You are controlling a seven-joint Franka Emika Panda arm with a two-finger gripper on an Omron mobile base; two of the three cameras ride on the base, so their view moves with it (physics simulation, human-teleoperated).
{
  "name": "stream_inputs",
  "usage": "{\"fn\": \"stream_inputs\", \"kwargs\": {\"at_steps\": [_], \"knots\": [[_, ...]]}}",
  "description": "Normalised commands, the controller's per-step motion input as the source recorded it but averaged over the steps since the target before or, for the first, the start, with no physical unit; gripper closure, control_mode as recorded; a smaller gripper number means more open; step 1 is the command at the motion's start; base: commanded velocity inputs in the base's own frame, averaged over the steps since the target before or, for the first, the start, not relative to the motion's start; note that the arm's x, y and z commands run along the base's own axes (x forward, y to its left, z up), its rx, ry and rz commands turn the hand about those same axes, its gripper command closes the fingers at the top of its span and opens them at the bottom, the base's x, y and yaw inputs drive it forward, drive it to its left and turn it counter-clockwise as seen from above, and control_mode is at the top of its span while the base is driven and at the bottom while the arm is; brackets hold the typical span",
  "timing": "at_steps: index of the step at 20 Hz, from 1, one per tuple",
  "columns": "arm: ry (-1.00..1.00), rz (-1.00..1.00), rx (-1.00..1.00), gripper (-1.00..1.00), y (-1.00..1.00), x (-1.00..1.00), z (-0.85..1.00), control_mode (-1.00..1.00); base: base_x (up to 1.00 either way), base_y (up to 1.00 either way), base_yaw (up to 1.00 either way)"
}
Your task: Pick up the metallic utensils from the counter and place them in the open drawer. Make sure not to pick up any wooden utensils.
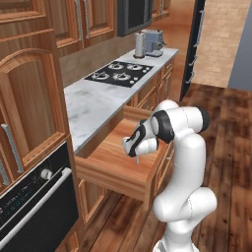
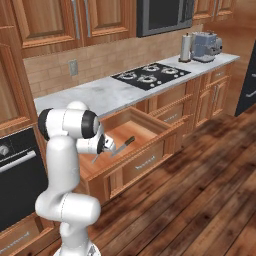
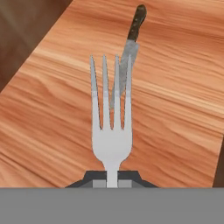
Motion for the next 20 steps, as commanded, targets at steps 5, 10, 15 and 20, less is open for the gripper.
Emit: {"fn": "stream_inputs", "kwargs": {"at_steps": [5,10,15,20], "knots": [[0.0,0.0,0.0,1.0,0.0,0.0,-0.01,-1.0,0.0,0.0,0.0],[0.0,0.0,0.0,1.0,0.0,0.0,-0.13,-1.0,0.0,0.0,0.0],[0.0,0.0,0.0,1.0,0.0,0.02,-0.18,-1.0,0.0,0.0,0.0],[0.0,0.0,0.0,1.0,0.0,0.0,-0.1,-1.0,0.0,0.0,0.0]]}}
